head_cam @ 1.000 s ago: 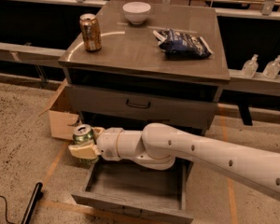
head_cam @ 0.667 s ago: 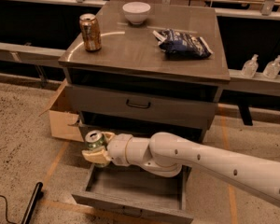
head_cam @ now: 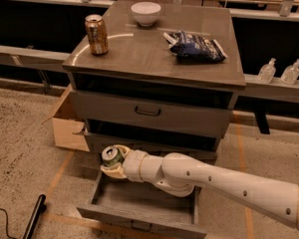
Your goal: Place green can into bottom drawer
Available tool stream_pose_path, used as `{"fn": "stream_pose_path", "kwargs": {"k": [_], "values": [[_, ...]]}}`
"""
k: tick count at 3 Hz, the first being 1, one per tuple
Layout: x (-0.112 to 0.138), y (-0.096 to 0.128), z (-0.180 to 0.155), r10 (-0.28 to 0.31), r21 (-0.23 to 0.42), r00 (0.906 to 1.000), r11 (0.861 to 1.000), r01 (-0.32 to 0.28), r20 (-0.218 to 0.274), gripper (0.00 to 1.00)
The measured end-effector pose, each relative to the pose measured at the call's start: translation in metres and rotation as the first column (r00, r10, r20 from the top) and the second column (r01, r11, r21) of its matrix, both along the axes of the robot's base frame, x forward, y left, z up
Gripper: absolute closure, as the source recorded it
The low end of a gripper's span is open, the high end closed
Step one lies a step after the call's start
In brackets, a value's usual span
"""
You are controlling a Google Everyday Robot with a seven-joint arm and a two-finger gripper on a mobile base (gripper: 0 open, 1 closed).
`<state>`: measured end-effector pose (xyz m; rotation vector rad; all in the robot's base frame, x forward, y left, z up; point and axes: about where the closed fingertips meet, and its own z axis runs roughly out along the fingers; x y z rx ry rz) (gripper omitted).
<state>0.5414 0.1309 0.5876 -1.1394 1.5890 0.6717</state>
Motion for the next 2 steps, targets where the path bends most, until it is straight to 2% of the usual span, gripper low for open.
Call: {"fn": "stream_pose_path", "kwargs": {"k": [1, 2], "values": [[0.021, -0.001, -0.048, 0.003, -0.002, 0.9995, 1.000, -0.003, 0.032, 1.00], [0.036, 0.001, -0.106, -0.003, 0.031, 0.9997, 1.000, 0.004, -0.024, 1.00]]}}
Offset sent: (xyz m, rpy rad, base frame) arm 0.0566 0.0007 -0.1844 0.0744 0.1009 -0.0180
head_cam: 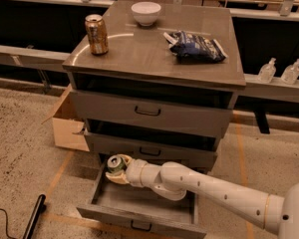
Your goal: Place green can into bottom drawer
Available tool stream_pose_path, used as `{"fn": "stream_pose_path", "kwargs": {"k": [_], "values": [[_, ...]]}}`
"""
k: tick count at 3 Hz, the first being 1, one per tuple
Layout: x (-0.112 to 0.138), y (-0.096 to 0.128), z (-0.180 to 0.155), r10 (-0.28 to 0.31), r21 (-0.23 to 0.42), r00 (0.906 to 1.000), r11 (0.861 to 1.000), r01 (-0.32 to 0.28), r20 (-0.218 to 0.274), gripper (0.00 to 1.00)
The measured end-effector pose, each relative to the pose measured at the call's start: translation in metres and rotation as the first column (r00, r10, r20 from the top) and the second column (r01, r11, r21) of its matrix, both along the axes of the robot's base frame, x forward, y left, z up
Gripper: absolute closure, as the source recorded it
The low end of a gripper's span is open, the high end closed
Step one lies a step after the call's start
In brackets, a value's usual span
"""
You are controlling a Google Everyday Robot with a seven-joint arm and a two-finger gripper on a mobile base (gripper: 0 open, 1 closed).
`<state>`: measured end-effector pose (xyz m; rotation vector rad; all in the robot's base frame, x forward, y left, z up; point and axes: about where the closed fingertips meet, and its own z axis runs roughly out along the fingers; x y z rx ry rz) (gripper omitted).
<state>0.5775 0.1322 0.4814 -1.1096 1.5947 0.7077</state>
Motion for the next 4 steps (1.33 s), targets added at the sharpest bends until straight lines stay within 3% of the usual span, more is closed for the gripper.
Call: {"fn": "stream_pose_path", "kwargs": {"k": [2, 4], "values": [[-0.003, 0.002, -0.019, -0.045, 0.018, 0.9987, 0.999, 0.045, -0.023, 1.00], [-0.010, -0.008, -0.090, -0.098, 0.033, 0.9948, 0.995, 0.099, -0.027, 1.00]]}}
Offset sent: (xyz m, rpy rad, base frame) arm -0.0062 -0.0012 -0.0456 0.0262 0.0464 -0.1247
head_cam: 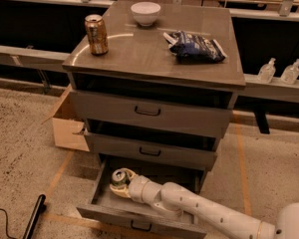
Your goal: Place green can into bottom drawer
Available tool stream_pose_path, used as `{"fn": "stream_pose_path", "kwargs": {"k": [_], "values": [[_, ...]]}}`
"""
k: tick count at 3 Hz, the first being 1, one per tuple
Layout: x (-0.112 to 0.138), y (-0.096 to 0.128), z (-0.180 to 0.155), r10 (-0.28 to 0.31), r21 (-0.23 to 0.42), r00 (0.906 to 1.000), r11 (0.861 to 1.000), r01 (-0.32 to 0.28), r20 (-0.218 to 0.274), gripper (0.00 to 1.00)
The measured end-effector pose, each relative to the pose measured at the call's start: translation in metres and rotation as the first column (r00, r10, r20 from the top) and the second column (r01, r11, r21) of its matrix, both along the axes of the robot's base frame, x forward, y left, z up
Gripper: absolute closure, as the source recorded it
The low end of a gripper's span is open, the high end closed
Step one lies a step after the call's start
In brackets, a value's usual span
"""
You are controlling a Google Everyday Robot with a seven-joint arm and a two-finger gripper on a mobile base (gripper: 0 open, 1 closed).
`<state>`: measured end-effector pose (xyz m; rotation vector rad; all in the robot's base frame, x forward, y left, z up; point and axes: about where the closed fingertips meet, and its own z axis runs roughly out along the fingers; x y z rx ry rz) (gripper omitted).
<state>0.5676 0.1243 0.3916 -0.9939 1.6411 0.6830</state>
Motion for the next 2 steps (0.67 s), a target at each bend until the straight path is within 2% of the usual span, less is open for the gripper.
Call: {"fn": "stream_pose_path", "kwargs": {"k": [2], "values": [[0.011, -0.003, -0.059, 0.026, 0.013, 0.9997, 1.000, -0.026, -0.002, 1.00]]}}
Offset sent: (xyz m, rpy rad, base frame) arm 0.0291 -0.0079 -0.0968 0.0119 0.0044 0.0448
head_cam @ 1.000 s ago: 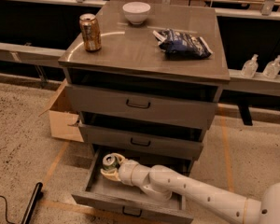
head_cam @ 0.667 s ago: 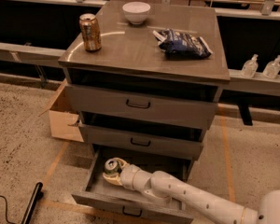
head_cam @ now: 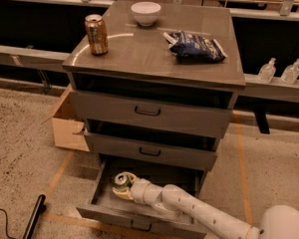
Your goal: Place green can into bottom drawer
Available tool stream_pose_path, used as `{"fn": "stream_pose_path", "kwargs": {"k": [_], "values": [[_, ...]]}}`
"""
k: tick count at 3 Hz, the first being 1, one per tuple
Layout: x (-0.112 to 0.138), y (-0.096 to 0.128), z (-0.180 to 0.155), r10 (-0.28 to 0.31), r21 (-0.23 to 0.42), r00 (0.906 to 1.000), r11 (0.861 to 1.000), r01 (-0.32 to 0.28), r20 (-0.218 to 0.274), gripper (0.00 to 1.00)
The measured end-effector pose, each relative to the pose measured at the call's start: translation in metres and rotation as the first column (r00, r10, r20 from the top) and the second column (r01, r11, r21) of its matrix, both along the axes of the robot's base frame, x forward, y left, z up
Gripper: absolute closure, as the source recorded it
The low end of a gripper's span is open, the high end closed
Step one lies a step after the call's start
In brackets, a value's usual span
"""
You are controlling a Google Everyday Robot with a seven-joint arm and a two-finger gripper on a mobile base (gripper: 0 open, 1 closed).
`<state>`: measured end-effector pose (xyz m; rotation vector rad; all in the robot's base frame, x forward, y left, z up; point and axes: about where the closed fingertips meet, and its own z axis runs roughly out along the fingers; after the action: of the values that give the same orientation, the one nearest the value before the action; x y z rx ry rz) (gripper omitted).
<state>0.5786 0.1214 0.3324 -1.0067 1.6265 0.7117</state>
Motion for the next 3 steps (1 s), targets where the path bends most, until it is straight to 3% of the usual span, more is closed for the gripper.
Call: {"fn": "stream_pose_path", "kwargs": {"k": [2, 3], "values": [[0.039, 0.007, -0.055, 0.027, -0.026, 0.9994, 0.999, -0.026, 0.020, 1.00], [0.056, 0.016, -0.082, 0.050, -0.005, 0.9984, 0.999, -0.050, 0.024, 1.00]]}}
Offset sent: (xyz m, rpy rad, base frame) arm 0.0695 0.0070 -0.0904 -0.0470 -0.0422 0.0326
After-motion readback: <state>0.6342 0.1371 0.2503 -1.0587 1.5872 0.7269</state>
